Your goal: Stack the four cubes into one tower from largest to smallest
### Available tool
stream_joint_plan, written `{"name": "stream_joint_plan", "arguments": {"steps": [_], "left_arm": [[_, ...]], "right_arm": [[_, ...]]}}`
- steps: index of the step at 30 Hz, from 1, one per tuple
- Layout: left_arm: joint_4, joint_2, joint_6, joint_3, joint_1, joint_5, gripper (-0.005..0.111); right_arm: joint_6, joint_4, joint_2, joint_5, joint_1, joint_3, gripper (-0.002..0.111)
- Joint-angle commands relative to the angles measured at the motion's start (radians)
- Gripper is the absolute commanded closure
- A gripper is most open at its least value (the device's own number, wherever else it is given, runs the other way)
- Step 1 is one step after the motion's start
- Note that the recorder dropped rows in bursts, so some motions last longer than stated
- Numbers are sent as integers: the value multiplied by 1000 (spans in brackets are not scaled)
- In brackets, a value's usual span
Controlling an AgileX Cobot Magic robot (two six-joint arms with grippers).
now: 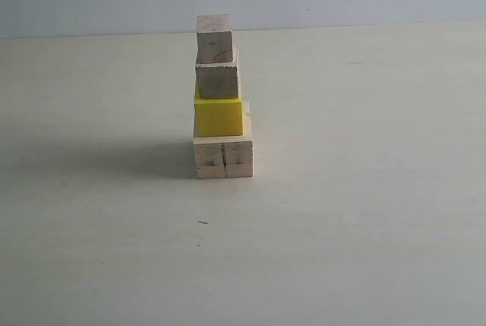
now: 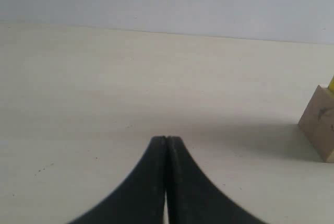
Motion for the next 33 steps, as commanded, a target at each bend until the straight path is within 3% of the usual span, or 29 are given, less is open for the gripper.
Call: {"name": "stream_joint_plan", "arguments": {"steps": [1, 11, 22, 33], "left_arm": [[-3, -6, 1, 2, 2, -2, 107], [-3, -6, 1, 2, 2, -2, 107], [-3, -6, 3, 2, 2, 3, 107], [-3, -6, 3, 2, 2, 3, 107]], "right_arm": [[-7, -1, -6, -12, 3, 4, 108], [-6, -53, -6, -26, 3, 32, 108], [82, -56, -65, -153, -64, 347, 108], [82, -116, -65, -124, -64, 371, 108]]}}
